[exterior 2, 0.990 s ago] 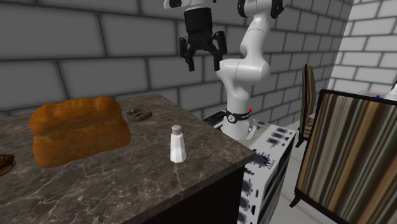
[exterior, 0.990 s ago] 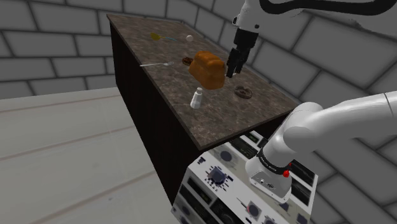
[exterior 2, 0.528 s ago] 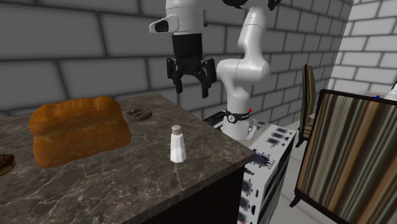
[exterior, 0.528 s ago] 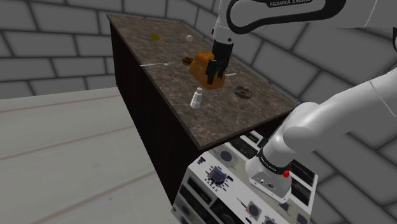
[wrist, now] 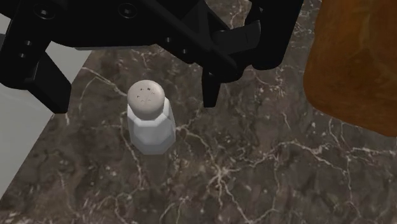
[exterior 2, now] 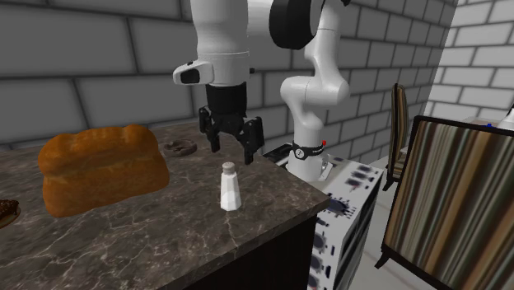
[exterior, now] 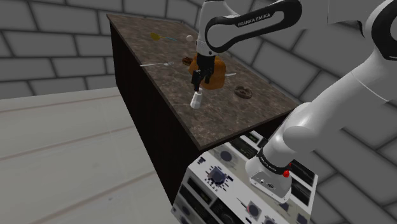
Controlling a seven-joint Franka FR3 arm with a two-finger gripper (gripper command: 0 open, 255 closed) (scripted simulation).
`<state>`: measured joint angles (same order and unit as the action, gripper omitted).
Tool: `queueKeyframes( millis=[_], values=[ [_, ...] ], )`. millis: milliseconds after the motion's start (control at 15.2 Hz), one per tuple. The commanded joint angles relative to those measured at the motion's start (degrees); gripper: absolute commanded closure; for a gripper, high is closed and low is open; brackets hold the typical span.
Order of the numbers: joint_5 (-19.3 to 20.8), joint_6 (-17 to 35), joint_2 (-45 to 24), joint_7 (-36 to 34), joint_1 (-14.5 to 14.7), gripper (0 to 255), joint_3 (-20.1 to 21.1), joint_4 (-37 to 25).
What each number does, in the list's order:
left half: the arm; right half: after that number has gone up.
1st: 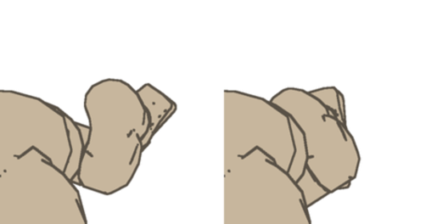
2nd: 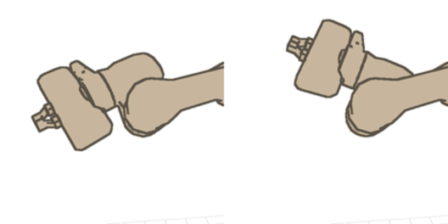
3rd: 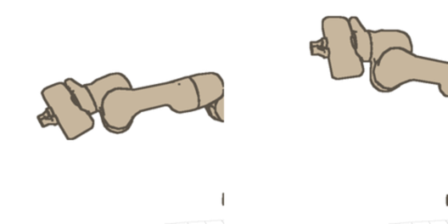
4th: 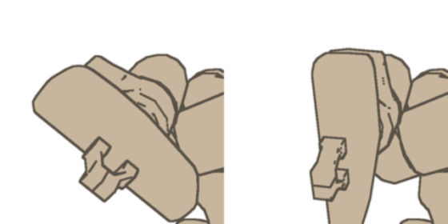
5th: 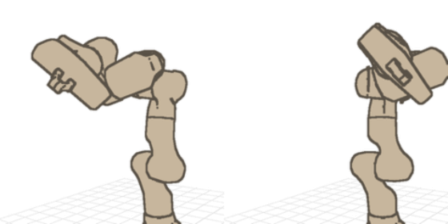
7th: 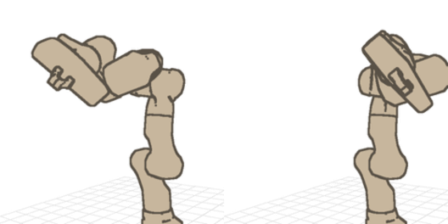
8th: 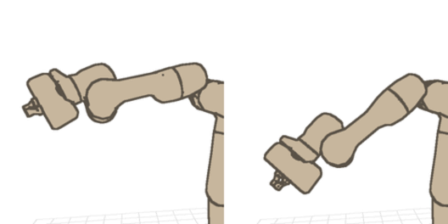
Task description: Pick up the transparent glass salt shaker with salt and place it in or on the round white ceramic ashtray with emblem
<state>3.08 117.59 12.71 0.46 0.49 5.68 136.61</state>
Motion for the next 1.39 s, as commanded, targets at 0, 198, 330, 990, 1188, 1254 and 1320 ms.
queueKeyframes(
  millis=[0,198,330,990,1188,1254,1320],
  values=[
    [0.3,1.7,-1.0,-0.1,-0.1,0,0.0,0.7],
    [0.5,4.1,-1.9,-0.3,-0.2,0,-0.1,2.2],
    [0.6,5.4,-2.5,-0.3,-0.2,0,-0.1,3.0],
    [0.6,5.4,-2.5,-0.3,-0.2,255,-0.1,3.0],
    [0.6,5.4,-2.5,-0.3,-0.2,255,-0.1,3.0],
    [0.6,5.4,-2.4,-0.3,-0.2,255,-0.1,3.0],
    [0.6,5.4,-2.5,-0.3,-0.2,255,-0.1,3.0]
  ],
)
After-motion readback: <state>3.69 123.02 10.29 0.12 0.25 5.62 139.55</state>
